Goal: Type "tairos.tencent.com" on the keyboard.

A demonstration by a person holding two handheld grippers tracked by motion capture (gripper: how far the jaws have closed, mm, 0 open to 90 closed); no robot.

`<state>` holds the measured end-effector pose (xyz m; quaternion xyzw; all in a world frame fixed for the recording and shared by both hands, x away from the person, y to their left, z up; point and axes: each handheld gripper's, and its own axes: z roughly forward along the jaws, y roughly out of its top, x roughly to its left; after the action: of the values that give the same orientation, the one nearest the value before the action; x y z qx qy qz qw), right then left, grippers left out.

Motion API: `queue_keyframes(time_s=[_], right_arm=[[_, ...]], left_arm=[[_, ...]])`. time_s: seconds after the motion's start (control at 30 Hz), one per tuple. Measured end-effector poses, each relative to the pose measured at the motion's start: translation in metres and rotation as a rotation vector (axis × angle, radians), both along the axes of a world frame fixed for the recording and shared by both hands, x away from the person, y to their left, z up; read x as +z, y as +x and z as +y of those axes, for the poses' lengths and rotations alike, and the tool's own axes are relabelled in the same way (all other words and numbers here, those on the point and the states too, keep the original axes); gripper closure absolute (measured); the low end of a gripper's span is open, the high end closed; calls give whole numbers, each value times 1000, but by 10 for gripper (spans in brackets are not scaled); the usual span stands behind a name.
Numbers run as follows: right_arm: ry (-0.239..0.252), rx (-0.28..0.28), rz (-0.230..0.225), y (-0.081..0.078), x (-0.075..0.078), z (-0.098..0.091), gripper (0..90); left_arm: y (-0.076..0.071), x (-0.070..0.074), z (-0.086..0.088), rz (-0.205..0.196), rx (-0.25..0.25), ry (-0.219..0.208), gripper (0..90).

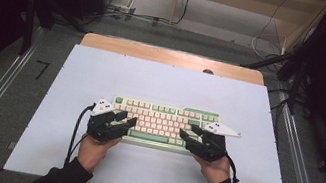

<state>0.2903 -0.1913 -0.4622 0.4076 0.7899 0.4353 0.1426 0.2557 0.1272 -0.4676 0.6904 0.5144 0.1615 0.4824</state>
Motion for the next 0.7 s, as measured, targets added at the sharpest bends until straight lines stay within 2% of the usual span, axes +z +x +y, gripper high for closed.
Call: queue_keyframes(time_s=[0.1, 0.23, 0.33, 0.53, 0.7], right_arm=[[6, -13, 6, -1, 0, -9, 366], [9, -25, 0, -3, 0, -20, 311], [14, -34, 3, -5, 0, -27, 287], [35, -48, 2, -7, 0, -42, 271], [43, -66, 4, -10, 1, -51, 264]], left_arm=[[-3, 0, 0, -3, 8, 11, 450], [-6, -1, 4, 5, 13, 7, 393], [-9, -1, 7, 7, 18, -7, 382], [-14, -2, 15, 4, 36, -7, 361], [-20, -1, 22, -11, 55, -14, 358]])
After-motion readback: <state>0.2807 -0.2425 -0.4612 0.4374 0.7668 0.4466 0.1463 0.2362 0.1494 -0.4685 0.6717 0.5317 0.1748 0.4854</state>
